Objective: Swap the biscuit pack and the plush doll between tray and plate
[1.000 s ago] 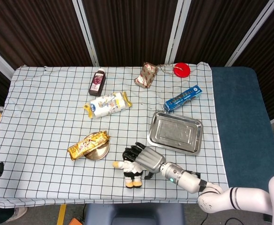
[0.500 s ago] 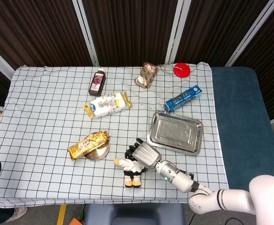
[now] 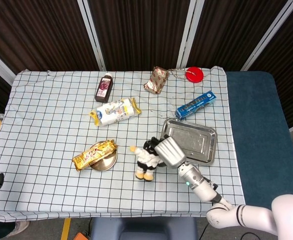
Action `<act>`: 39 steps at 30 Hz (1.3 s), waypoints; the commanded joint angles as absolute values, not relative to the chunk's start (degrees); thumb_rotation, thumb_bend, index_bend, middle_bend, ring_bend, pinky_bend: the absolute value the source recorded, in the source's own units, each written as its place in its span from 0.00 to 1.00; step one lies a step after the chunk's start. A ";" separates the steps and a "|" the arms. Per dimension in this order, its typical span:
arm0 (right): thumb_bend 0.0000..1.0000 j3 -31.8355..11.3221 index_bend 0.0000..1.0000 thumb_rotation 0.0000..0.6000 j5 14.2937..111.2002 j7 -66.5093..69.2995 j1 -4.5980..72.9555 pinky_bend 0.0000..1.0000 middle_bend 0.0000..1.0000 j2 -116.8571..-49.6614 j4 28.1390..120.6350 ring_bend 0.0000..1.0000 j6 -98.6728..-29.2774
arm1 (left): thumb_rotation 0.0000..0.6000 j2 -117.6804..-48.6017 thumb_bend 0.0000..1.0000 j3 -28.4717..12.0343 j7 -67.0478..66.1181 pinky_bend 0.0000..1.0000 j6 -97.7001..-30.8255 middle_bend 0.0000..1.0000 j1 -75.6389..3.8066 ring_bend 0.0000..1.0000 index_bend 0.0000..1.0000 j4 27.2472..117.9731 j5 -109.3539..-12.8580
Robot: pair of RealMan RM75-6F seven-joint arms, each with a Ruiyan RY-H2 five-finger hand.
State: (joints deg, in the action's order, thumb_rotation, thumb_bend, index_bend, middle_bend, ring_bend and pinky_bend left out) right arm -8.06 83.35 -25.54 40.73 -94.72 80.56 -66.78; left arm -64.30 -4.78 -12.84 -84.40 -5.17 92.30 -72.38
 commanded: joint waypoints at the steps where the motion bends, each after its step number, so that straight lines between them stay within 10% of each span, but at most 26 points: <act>1: 0.18 -10.09 0.96 1.00 82.50 -26.29 37.32 0.67 0.72 -89.91 84.60 0.77 -71.44 | 1.00 -64.35 0.45 -4.68 -13.06 0.22 -84.37 0.09 -5.16 0.05 0.10 92.46 -72.73; 21: 0.19 -10.29 0.86 1.00 74.08 -16.57 33.50 0.66 0.68 -87.92 70.39 0.65 -65.96 | 1.00 -64.24 0.46 -4.61 -12.61 0.22 -83.40 0.09 -4.99 0.05 0.10 93.20 -73.54; 31: 0.16 -8.51 0.04 1.00 68.32 -22.05 33.12 0.22 0.03 -80.49 80.12 0.01 -58.51 | 1.00 -63.96 0.45 -4.69 -12.03 0.22 -82.75 0.09 -4.93 0.05 0.11 93.86 -73.29; 39: 0.07 -7.93 0.00 1.00 69.41 -22.52 31.67 0.03 0.00 -77.61 85.29 0.00 -61.26 | 1.00 -64.30 0.45 -4.85 -12.31 0.22 -82.81 0.09 -4.91 0.05 0.10 93.67 -73.24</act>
